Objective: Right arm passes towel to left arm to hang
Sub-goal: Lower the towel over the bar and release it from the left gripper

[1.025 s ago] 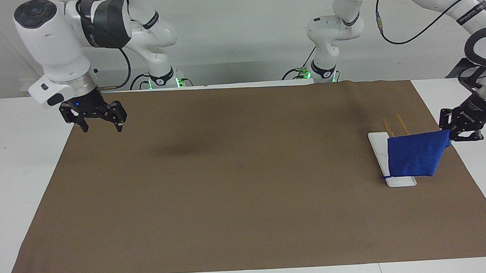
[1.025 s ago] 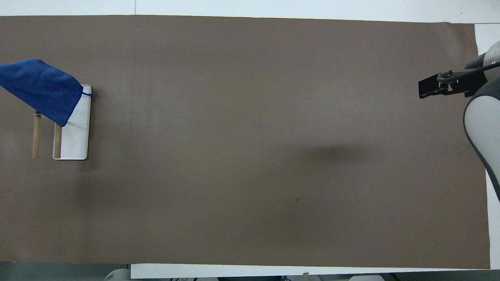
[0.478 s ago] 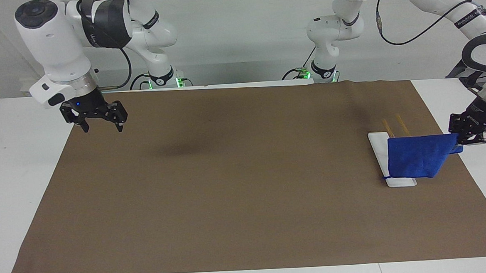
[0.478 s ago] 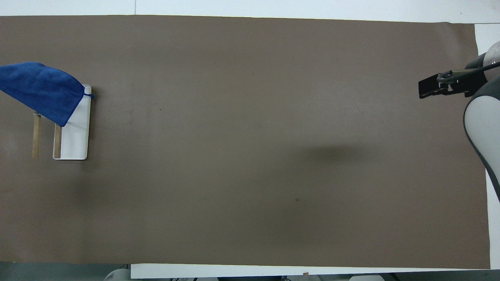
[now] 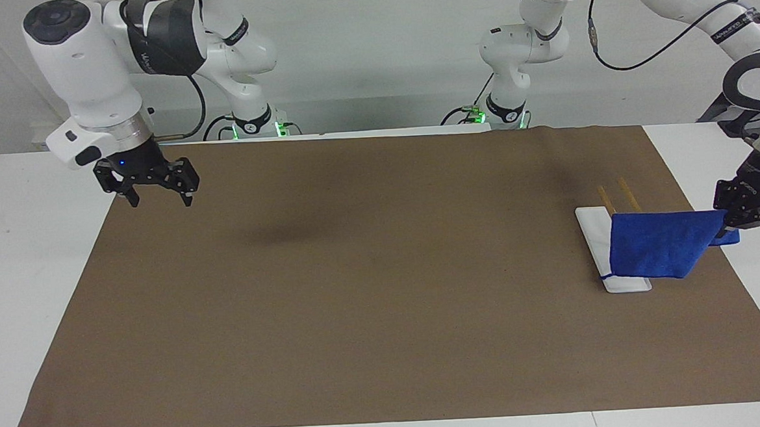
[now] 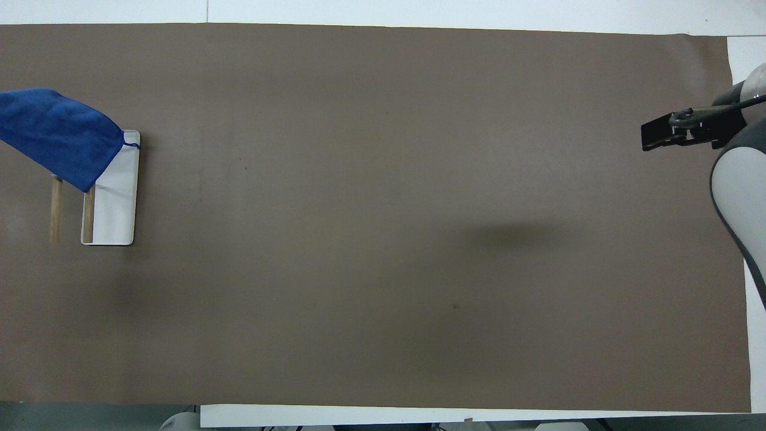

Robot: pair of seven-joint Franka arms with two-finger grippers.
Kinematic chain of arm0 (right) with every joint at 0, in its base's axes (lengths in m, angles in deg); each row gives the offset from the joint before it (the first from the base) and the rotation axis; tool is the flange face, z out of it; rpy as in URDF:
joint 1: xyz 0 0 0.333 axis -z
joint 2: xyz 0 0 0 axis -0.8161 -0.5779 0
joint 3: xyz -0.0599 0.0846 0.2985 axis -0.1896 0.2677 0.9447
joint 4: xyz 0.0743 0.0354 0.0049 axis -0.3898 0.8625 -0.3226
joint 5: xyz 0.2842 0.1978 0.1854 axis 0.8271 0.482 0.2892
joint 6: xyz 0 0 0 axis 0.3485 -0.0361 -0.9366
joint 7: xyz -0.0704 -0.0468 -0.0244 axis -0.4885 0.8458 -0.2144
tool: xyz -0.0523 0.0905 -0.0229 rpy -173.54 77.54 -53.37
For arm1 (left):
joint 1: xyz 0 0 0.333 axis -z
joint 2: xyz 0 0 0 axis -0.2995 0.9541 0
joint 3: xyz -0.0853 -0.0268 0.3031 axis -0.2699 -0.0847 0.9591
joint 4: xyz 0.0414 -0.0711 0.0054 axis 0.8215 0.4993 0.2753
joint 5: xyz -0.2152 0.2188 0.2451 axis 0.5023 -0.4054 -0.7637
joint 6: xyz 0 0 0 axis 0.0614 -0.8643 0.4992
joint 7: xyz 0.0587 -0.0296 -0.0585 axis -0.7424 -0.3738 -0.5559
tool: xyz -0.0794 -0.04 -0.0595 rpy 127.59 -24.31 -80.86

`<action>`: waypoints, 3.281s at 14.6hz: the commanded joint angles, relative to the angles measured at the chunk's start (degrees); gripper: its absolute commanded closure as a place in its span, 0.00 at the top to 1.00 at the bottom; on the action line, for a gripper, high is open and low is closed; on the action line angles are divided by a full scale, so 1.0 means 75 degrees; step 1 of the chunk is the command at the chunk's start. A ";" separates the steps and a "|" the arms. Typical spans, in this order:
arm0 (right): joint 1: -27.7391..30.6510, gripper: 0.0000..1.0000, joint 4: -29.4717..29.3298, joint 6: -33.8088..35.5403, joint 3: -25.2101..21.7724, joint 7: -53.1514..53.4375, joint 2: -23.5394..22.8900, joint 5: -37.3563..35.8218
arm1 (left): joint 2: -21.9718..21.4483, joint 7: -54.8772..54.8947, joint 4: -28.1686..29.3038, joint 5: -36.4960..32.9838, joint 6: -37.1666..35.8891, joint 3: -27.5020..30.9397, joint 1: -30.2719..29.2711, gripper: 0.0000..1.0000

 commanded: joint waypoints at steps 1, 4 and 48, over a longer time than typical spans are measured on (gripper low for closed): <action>0.0066 1.00 0.0122 -0.0041 0.0035 -0.0080 0.0084 0.0006 | -0.0089 0.0272 0.0042 -0.0016 0.0104 0.0074 0.0068 0.00; 0.0066 1.00 0.0122 -0.0041 0.0035 -0.0080 0.0084 0.0006 | -0.0112 0.0180 0.0169 -0.0016 0.0151 0.0074 0.0091 0.00; 0.0066 1.00 0.0122 -0.0041 0.0035 -0.0080 0.0084 0.0006 | -0.0628 0.1419 0.0639 -0.1457 -0.2463 0.0250 0.0138 1.00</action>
